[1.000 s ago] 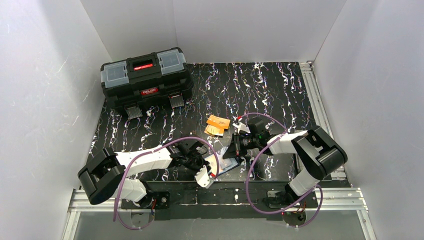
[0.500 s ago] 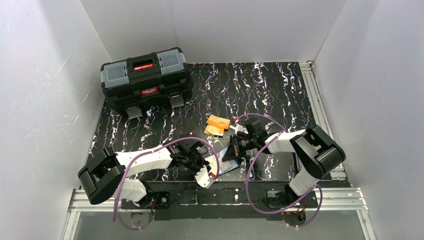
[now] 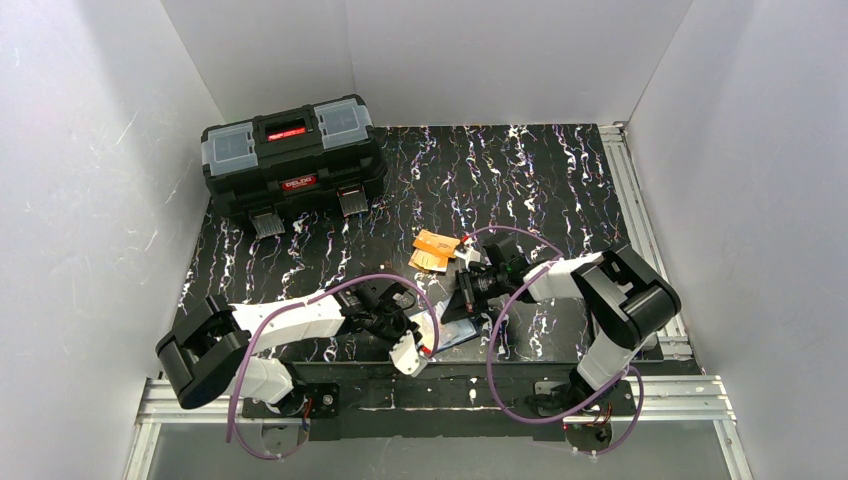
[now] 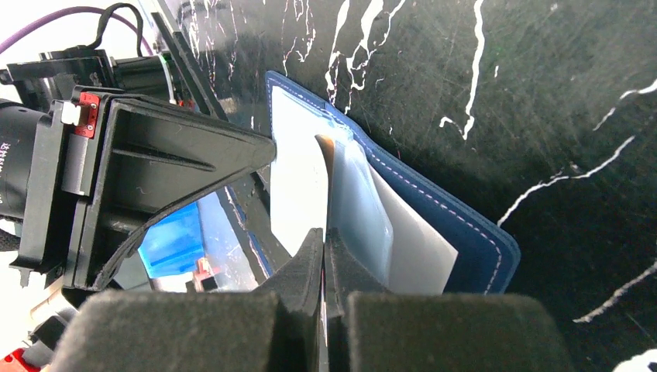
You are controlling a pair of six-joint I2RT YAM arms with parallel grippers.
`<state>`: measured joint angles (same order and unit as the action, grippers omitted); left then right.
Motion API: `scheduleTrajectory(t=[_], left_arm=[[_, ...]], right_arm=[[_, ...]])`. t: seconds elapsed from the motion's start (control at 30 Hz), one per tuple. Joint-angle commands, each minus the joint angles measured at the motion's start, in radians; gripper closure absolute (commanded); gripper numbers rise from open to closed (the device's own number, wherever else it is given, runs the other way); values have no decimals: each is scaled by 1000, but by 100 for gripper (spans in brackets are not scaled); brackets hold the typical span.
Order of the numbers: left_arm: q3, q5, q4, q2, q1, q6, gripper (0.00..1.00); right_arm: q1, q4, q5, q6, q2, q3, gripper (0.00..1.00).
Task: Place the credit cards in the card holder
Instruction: Insert the credit card into the card holder.
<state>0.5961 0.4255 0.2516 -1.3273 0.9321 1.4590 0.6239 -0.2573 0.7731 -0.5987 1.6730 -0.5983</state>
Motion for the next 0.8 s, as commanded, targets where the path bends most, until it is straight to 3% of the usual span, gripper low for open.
scheduleTrajectory(t=[0.0,0.53,0.63,0.77], left_arm=[[-16,-16,105,-26,7,-1,87],[-18,-14,110,-23,12,3,88],[-16,-17,111,-23,13,0,88],[-14,-21,113,-18,13,-15,88]], right_arm=[[13,23,-56,26,21,-29,99],[57,41,-256,-2,-60,-8,98],[91,110,-314,12,-87,-24,77],[135,243,-404,46,-120,-62,61]])
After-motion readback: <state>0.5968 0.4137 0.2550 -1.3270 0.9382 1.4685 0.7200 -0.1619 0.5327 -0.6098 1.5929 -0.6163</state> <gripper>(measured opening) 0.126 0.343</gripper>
